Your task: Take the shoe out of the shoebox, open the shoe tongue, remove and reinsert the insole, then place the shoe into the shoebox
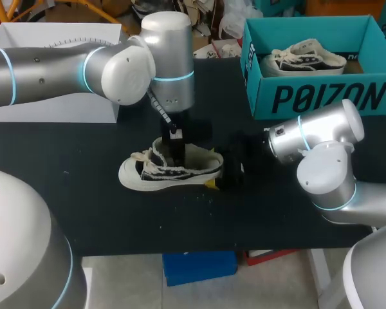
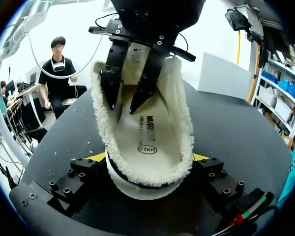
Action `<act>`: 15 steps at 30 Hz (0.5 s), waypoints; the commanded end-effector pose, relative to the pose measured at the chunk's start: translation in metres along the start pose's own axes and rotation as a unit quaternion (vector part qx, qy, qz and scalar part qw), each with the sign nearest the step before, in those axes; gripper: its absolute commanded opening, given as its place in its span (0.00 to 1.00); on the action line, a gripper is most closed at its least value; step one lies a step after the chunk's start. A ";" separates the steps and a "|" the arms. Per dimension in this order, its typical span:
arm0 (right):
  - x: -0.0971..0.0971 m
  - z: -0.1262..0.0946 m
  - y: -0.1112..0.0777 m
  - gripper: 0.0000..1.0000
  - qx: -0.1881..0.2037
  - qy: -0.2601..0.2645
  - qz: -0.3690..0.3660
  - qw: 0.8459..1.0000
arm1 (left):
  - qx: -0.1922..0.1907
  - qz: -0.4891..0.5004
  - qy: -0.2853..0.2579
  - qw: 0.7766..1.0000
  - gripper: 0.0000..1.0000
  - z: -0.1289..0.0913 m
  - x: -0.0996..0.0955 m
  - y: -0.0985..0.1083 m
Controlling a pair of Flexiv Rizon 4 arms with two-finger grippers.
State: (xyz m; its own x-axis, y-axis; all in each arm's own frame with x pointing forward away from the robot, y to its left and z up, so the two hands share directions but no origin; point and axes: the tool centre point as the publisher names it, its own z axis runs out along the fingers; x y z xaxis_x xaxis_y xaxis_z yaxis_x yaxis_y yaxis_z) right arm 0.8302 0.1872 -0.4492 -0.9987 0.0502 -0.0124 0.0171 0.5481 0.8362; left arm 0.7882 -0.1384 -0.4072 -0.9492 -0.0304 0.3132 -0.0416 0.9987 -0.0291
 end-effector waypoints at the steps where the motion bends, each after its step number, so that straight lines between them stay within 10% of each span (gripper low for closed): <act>1: -0.003 0.001 -0.001 0.00 0.001 0.000 0.001 1.000 | -0.010 -0.013 -0.020 1.000 0.28 0.012 0.001 -0.002; 15: -0.003 0.001 -0.001 0.00 0.001 0.000 0.001 1.000 | 0.008 -0.041 -0.065 0.997 0.29 0.027 -0.016 -0.004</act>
State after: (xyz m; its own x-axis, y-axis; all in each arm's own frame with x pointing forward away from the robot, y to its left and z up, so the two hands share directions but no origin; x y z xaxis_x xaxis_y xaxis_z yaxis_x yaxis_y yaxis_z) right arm 0.8304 0.1866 -0.4499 -0.9986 0.0507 -0.0123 0.0175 0.5483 0.8361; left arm 0.8020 -0.1417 -0.4203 -0.9724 -0.1132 0.2042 -0.1198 0.9926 -0.0203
